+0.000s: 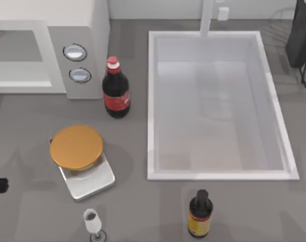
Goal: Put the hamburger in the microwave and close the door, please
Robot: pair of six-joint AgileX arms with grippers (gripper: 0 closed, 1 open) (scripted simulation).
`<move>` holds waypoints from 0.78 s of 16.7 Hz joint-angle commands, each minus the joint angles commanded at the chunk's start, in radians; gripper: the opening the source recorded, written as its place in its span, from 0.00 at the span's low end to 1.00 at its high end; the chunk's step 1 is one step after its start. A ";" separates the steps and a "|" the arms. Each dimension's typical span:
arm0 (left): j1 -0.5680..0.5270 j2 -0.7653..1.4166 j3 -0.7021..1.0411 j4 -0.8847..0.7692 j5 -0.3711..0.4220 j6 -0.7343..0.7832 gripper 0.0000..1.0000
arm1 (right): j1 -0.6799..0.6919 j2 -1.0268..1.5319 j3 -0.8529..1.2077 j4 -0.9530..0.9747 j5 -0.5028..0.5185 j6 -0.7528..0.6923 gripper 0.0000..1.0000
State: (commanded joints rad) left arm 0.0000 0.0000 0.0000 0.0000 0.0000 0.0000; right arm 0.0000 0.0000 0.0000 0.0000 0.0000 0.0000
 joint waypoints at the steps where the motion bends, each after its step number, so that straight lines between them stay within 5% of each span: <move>1: 0.000 0.000 0.000 0.000 0.000 0.000 0.00 | 0.000 0.000 0.000 0.000 0.000 0.000 1.00; 8: -0.015 0.007 0.004 0.003 -0.016 0.000 0.00 | 0.000 0.000 0.000 0.000 0.000 0.000 1.00; 13: -0.180 0.077 0.044 0.033 -0.180 0.001 0.00 | 0.000 0.000 0.000 0.000 0.000 0.000 1.00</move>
State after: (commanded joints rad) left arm -0.1802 0.0765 0.0444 0.0327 -0.1803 0.0014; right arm 0.0000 0.0000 0.0000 0.0000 0.0000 0.0000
